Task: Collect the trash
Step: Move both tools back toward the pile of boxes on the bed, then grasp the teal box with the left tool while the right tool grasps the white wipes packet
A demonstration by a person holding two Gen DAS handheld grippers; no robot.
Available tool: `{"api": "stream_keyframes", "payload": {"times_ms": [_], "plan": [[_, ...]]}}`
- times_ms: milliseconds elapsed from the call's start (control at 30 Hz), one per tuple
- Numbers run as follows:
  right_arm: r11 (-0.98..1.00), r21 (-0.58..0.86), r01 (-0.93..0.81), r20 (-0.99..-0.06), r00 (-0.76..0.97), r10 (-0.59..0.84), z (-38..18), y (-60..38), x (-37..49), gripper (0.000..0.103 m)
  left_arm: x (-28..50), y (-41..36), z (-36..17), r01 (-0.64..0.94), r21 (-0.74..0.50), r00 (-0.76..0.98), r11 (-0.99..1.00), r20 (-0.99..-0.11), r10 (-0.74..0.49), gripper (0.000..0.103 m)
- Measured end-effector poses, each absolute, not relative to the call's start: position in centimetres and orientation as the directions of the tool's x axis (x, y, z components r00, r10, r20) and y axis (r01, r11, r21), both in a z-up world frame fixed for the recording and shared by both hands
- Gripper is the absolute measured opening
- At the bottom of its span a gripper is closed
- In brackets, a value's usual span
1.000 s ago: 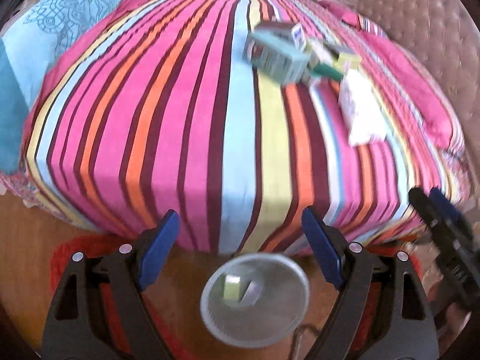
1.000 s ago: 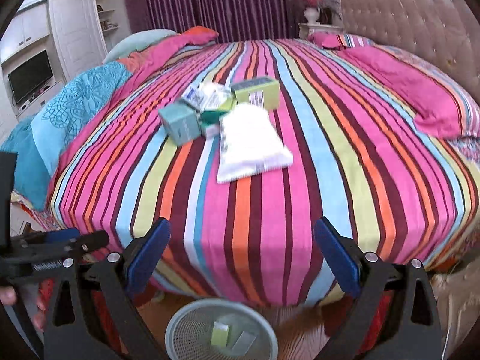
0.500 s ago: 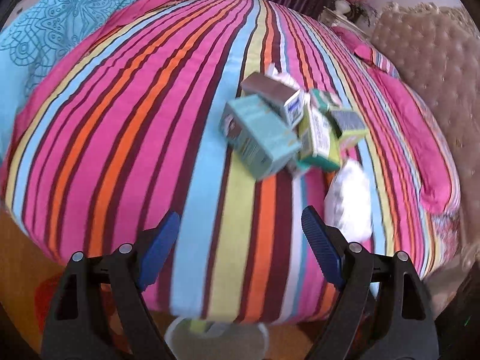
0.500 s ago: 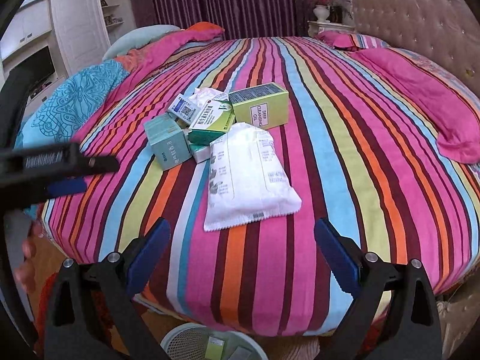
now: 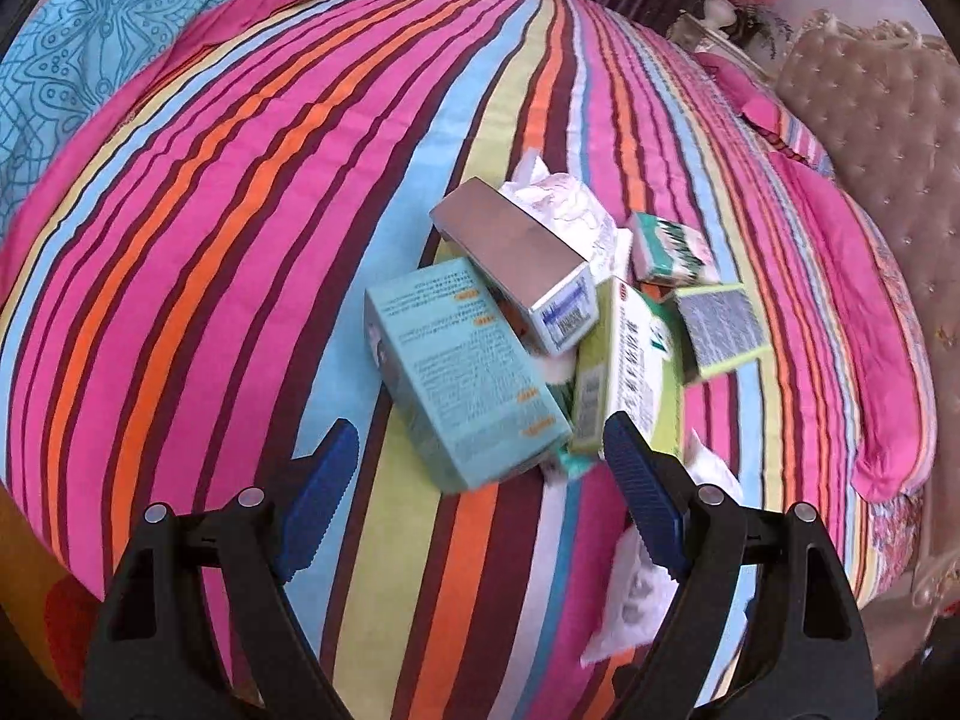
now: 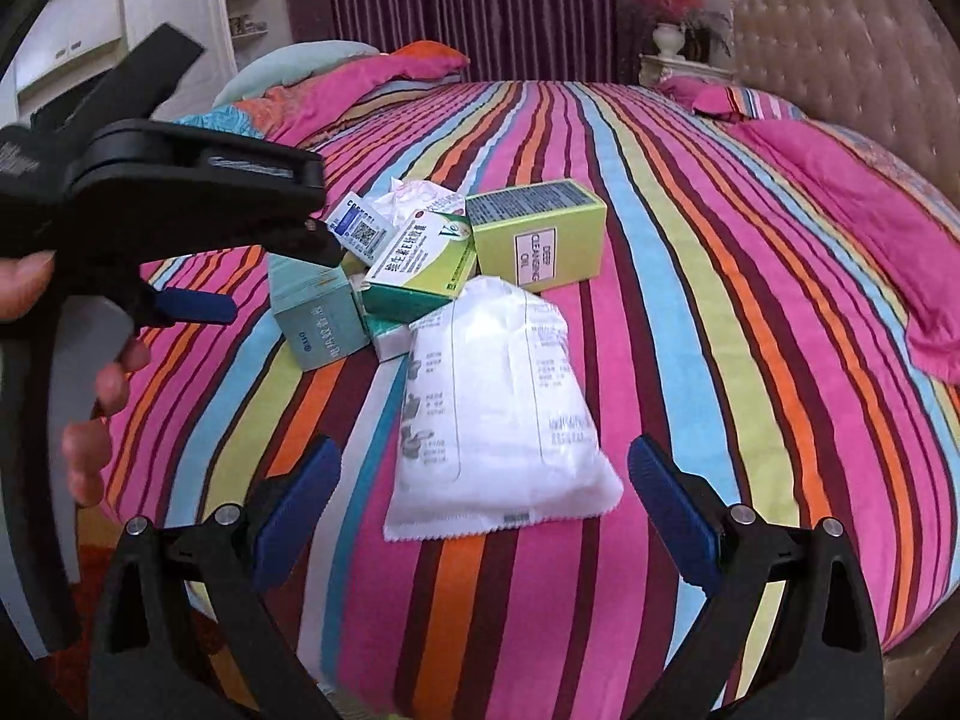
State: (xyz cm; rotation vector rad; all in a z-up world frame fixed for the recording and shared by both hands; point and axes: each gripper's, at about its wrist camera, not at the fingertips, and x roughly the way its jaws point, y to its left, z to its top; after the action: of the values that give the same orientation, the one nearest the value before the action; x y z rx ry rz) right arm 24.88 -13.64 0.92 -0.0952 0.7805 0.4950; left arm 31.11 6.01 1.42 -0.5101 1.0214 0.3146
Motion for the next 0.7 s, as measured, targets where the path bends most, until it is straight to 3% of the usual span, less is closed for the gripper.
{"api": "stream_keyframes", "payload": {"times_ms": [267,700], "plan": [[0.881,0.106,-0.461,-0.708,0.587,0.392,0.0,-13.3,26.4,0.092,33.3,6.4,-0.3,-0.472,-0.169,0.446,0.866,-0.892,0.069,0.082],[0.897,0.045,-0.440,-0.751,0.577,0.320,-2.2,-12.3,28.1,0.092,32.5,7.5,-0.9,-0.443,-0.186,0.467,0.877,-0.883,0.049,0.082]]}}
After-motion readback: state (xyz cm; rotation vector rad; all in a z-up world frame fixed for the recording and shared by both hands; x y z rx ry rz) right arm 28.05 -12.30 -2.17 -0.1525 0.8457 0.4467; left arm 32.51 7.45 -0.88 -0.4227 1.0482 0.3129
